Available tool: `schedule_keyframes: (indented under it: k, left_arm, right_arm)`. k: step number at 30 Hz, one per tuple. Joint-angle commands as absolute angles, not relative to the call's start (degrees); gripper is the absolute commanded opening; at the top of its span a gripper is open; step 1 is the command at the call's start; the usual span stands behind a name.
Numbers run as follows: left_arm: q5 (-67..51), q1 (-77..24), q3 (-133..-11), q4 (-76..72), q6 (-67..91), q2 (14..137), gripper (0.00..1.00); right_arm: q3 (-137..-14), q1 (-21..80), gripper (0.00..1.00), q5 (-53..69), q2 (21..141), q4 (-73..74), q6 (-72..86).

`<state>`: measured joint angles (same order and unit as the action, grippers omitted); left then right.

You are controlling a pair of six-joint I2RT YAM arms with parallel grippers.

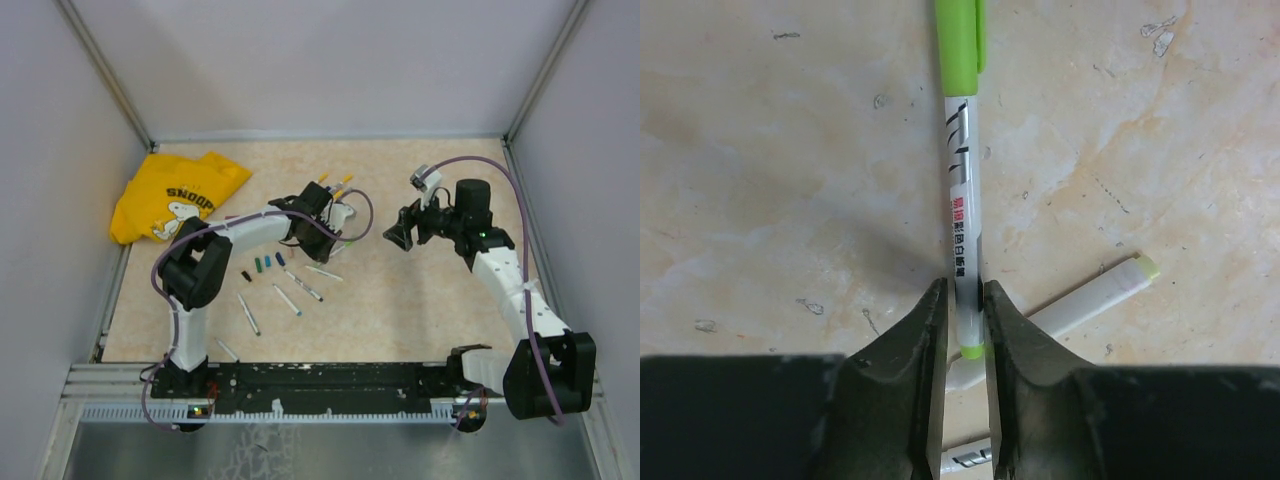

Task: Open the pen caps
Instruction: Move the pen to the center of the board, then pick up the pen from the center of the board.

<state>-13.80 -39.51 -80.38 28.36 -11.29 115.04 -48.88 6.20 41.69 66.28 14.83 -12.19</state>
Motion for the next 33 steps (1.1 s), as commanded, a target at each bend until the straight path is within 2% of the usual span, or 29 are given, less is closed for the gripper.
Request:
schedule_keyframes:
  k: [1,3,10,25,33]
  left_arm:
    - [-13.3,-39.8,-80.3,27.4,-10.9,114.3,0.30]
    - [-12.7,-39.8,-81.4,28.0,-11.0,115.5,0.33]
    - [-12.5,-39.8,-85.3,29.0,-11.3,119.3,0.37]
    - [-13.6,-40.1,-90.6,31.5,-12.1,124.7,0.37]
    - [-8.5,-41.6,-90.7,32.2,-10.5,126.7,0.37]
  right_arm:
    - [-51.3,5.8,0.72,42.3,65.7,13.2,-11.8]
    - [-51.3,5.8,0.72,42.3,65.7,13.2,-11.8]
    - [-51.3,5.8,0.72,42.4,65.6,13.2,-11.9]
    - [-51.3,5.8,0.72,42.5,65.6,13.2,-11.9]
    - [-51.3,5.8,0.72,42.6,65.9,13.1,-11.8]
